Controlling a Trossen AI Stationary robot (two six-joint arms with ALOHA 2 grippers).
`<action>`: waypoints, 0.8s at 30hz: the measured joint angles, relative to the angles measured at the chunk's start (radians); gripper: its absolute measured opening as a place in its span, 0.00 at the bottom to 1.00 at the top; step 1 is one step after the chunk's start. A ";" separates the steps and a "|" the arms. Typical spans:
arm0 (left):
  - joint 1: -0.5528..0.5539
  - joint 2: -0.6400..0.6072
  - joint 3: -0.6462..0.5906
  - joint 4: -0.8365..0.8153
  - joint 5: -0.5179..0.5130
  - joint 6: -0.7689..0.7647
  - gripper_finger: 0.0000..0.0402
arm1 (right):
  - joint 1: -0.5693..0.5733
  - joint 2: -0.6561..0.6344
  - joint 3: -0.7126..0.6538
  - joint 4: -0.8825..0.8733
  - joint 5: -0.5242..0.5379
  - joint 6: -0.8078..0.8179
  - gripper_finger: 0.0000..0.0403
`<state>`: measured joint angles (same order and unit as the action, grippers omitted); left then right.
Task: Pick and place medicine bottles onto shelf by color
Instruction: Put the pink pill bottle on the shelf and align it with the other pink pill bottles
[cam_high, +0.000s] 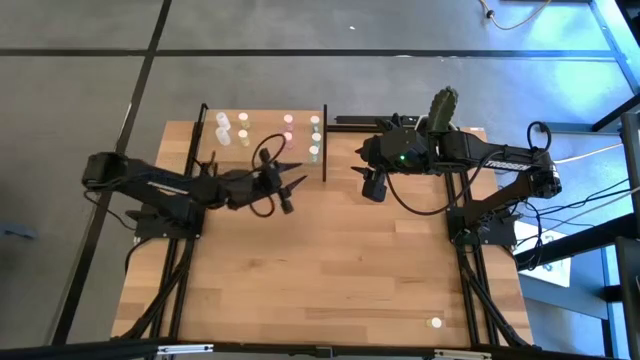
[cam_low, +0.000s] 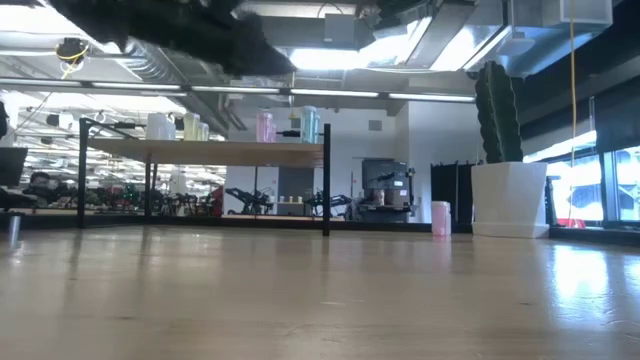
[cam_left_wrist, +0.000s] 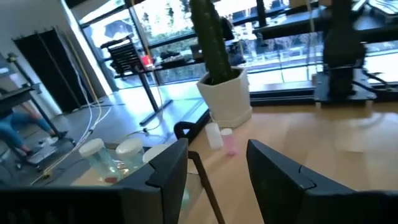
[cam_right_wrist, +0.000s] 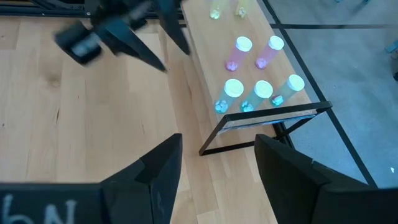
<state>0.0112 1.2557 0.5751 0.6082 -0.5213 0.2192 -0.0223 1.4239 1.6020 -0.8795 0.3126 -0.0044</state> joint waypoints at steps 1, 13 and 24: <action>-0.021 -0.035 0.000 -0.042 -0.011 0.001 0.39 | 0.000 0.000 0.000 0.000 0.000 0.000 0.51; -0.203 -0.409 0.000 -0.486 -0.077 -0.090 0.39 | 0.000 0.000 0.000 0.000 0.000 0.000 0.51; -0.237 -0.467 0.201 -1.033 -0.062 -0.236 0.39 | 0.000 0.000 0.000 0.002 0.000 -0.002 0.51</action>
<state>-0.2256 0.7885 0.7762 -0.4251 -0.5830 -0.0172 -0.0221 1.4239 1.6020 -0.8770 0.3124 -0.0061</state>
